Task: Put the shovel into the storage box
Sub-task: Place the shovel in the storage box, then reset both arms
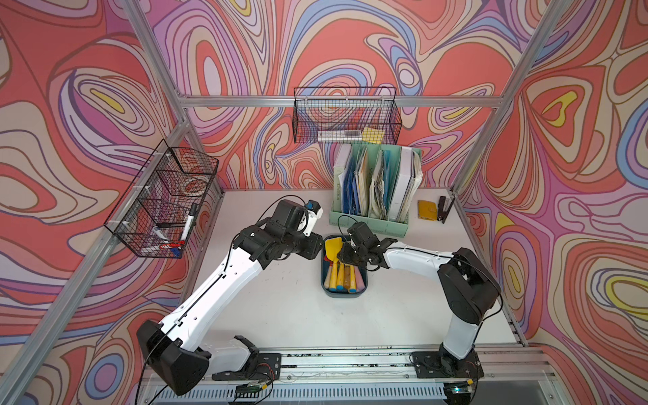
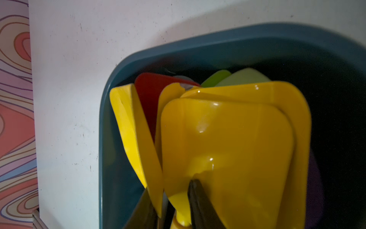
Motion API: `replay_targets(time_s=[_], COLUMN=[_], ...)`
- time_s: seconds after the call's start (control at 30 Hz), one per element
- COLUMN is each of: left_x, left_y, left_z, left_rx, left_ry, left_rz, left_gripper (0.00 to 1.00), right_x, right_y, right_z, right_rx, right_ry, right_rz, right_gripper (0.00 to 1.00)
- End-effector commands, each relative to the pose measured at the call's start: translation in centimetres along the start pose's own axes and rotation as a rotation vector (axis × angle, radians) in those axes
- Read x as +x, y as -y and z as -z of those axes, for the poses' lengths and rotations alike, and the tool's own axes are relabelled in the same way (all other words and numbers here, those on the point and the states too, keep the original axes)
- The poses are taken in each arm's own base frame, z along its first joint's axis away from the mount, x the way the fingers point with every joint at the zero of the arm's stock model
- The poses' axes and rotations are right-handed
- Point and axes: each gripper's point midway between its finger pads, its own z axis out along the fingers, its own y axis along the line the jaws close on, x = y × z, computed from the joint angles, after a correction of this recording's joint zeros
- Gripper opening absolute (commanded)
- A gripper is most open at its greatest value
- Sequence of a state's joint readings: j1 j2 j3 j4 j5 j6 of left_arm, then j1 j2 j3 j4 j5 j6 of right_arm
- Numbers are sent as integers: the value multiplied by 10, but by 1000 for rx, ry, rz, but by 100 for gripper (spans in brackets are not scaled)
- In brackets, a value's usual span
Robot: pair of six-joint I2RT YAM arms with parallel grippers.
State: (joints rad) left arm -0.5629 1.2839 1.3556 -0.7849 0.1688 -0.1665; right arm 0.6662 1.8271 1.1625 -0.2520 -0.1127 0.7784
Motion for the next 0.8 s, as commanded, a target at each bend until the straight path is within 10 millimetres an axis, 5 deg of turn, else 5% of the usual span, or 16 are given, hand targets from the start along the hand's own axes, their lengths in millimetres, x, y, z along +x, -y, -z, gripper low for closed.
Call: replay_targets(time_s=[0.0, 0.27, 0.57, 0.77], left_x=[-17, -44, -36, -24], left_y=[-9, -31, -89, -103], left_z=[8, 34, 78, 89], left_rx=[-55, -191, -526, -613], left_ry=[94, 305, 566, 655], left_rz=[4, 14, 111, 106], left_gripper=[46, 55, 99, 99], right_x=[-12, -28, -36, -39], right_y=[-4, -7, 13, 43], right_z=[14, 65, 131, 166], right_rx=[13, 58, 164, 292], right_ry=[33, 120, 244, 320], right_rz=[20, 82, 131, 165], right_gripper=[36, 59, 70, 71])
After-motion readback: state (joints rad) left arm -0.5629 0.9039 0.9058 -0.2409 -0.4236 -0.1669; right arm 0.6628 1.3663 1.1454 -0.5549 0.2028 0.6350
